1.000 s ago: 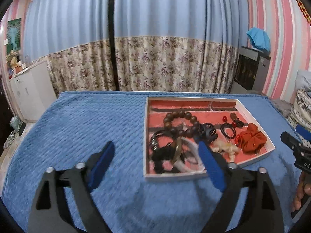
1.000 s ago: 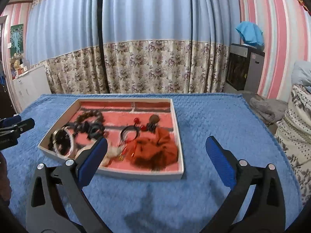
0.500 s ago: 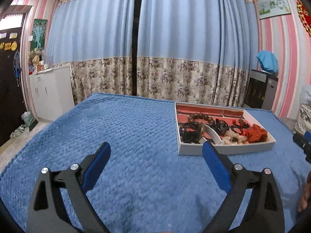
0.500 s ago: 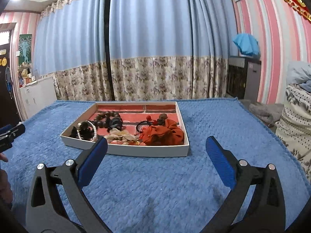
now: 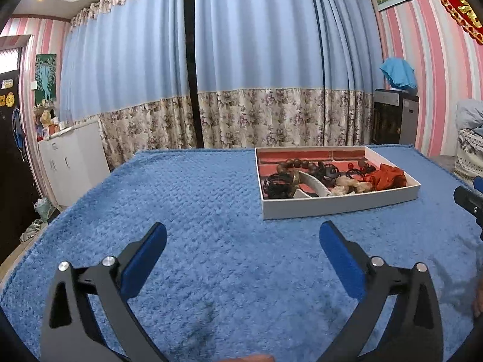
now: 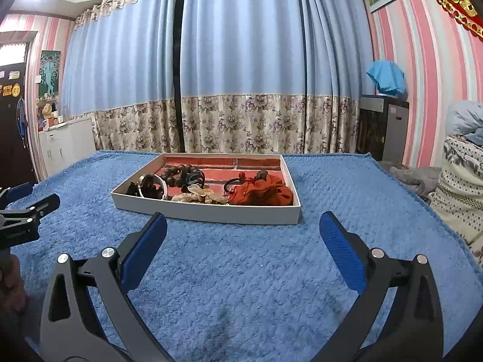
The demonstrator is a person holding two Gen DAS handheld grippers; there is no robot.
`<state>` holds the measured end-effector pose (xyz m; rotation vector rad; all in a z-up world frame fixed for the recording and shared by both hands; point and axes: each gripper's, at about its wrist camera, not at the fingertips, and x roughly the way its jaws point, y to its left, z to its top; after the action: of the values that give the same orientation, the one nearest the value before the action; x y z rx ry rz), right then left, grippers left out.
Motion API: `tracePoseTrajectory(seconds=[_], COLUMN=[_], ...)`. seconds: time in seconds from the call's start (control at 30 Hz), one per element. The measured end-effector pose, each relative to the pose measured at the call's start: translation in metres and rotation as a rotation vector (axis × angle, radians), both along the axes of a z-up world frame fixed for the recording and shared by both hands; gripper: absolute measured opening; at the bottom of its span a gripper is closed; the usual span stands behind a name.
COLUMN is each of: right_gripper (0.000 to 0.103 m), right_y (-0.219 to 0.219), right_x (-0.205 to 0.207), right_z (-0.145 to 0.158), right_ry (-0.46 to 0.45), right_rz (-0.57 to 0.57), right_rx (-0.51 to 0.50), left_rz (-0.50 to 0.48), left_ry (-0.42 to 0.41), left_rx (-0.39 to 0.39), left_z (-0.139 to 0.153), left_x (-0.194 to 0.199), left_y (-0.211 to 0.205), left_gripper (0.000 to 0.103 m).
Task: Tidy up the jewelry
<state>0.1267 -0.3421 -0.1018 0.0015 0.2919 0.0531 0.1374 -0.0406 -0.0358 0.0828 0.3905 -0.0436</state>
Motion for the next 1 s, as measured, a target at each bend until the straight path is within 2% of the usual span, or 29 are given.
tracePoseTrajectory(seconds=[0.1, 0.37, 1.0], right_gripper=[0.098, 0.098, 0.098], right_y=[-0.0015, -0.0035, -0.0013], right_x=[-0.0006, 0.0006, -0.0001], right_z=[-0.0003, -0.0037, -0.0077], right_ry=[0.000, 0.013, 0.018], right_rz=[0.000, 0.001, -0.013], right_rx=[0.012, 0.017, 0.017], left_rz=[0.000, -0.005, 0.008], left_ry=[0.003, -0.053, -0.055], left_rx=[-0.022, -0.054, -0.042], left_z=[-0.0002, 0.0026, 0.0020], left_x=[-0.0005, -0.0063, -0.0067], left_y=[0.0031, 0.0049, 0.0030], left_gripper=[0.099, 0.099, 0.099])
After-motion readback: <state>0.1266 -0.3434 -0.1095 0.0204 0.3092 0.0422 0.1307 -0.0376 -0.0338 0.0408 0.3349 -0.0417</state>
